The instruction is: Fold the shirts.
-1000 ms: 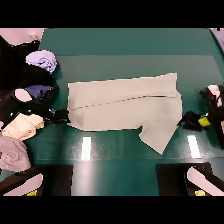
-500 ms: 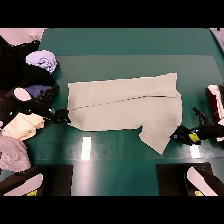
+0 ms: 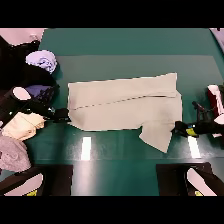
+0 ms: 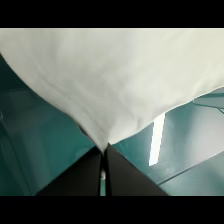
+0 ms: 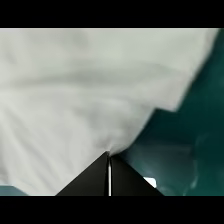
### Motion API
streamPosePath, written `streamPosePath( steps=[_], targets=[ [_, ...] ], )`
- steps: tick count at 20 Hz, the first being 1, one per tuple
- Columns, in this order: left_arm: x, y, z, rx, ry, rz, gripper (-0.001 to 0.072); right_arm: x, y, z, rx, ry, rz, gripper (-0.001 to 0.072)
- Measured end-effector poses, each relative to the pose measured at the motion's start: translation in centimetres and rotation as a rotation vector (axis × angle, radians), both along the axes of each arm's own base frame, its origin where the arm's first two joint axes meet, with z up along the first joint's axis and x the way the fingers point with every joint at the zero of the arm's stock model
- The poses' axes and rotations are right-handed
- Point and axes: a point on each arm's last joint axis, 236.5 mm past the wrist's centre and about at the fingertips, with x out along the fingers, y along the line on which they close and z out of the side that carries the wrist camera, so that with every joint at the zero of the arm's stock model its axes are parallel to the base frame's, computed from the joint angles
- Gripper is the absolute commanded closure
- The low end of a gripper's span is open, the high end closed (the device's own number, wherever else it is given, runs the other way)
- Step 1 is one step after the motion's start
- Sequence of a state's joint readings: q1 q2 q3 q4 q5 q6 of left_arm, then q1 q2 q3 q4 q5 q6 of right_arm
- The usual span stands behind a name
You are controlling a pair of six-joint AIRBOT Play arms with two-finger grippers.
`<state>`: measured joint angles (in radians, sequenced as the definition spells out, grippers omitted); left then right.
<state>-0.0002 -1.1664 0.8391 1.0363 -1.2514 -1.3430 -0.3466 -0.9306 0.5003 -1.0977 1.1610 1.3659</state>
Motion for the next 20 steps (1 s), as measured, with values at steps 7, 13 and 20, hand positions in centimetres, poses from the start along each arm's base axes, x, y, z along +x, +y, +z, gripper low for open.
streamPosePath(
  steps=[7,13,20],
  targets=[
    [4.2,-0.1,5.6,-0.005,-0.159,-0.022,0.0685,7.1,-0.1,9.1,-0.054,-0.218,0.073,0.0698],
    [9.4,0.6,9.8,0.021,-0.370,0.033,0.0685,14.7,0.3,14.2,-0.086,-0.351,0.122,0.0698],
    [15.5,3.3,12.2,0.107,-0.615,0.155,0.0685,22.3,-1.5,14.3,-0.104,-0.393,0.098,0.0698]
  ],
)
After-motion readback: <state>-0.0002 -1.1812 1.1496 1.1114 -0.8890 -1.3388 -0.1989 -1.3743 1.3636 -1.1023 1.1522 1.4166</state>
